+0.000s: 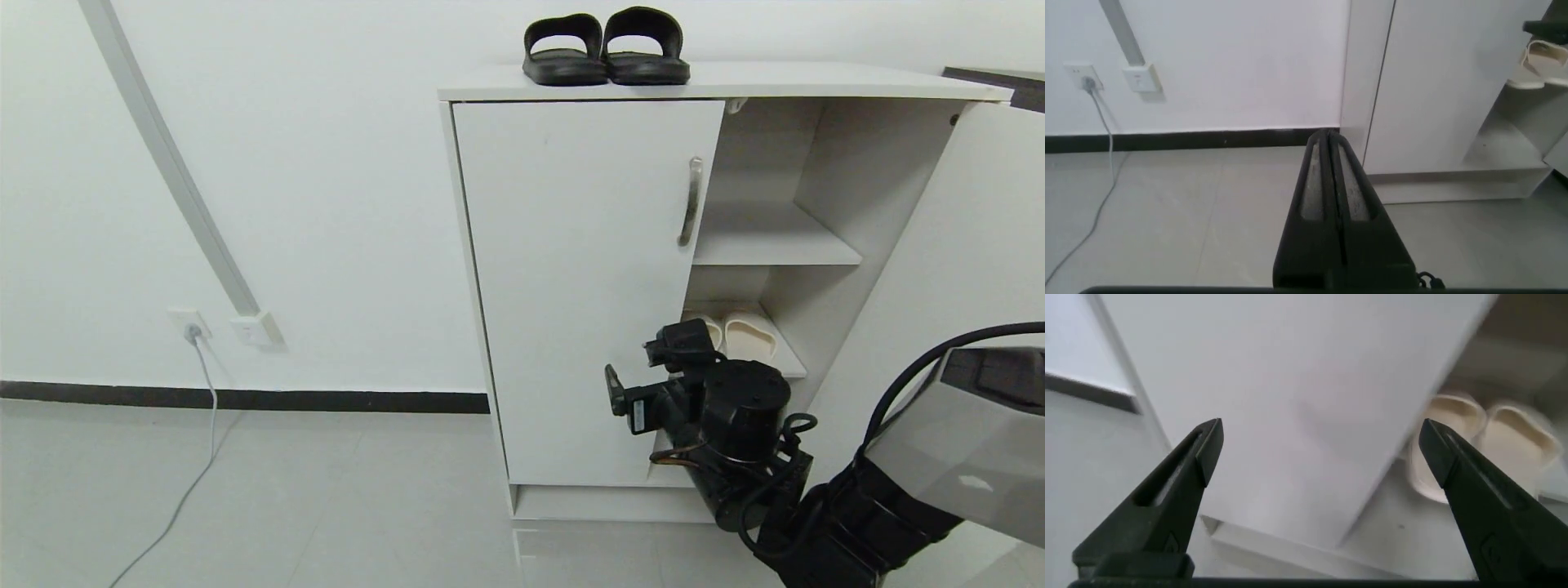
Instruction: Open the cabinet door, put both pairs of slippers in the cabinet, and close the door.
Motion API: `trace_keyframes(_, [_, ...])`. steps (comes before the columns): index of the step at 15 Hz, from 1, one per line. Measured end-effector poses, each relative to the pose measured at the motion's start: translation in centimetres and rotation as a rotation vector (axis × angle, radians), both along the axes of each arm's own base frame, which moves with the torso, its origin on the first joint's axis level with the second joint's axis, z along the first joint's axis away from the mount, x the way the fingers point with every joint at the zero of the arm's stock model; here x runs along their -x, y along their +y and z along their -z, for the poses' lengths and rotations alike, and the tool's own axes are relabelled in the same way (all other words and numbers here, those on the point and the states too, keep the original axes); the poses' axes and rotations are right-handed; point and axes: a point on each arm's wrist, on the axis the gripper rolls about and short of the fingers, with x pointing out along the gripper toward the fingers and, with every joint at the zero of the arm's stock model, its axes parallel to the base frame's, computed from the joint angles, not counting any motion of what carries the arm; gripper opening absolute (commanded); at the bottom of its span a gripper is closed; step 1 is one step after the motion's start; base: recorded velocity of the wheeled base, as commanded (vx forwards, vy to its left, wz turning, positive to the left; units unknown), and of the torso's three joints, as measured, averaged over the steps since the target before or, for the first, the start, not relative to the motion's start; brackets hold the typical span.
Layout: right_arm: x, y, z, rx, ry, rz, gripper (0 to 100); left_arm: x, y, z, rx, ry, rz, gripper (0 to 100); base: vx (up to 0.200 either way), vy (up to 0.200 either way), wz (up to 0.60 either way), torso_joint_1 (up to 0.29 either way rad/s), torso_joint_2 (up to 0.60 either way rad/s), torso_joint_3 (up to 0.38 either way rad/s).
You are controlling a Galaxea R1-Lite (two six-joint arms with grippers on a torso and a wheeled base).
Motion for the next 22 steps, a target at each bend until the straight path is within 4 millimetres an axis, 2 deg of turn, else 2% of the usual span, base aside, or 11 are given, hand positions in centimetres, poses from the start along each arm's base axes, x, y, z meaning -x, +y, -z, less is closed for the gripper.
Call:
trace_keyframes(10, [0.09, 0.17, 0.80, 0.018, -0.014, -0.013, 100, 0.00, 0.00, 0.02, 0.000, 0.002, 0.000, 0, 0.000, 0.000, 0.00, 0.001, -0.01, -0.017])
trace_keyframes(13, [0.17, 0.36, 0.76, 0.013, -0.019, -0.019, 100, 0.00, 0.00, 0.04, 0.000, 0.003, 0.000, 0, 0.000, 0.000, 0.00, 0.015, -0.19, -0.325])
trace_keyframes(22, [0.29, 0.43, 0.88, 0.013, -0.018, -0.024, 100, 0.00, 0.00, 0.01, 0.000, 0.001, 0.000, 0, 0.000, 0.000, 0.00, 0.100, -0.49, -0.352])
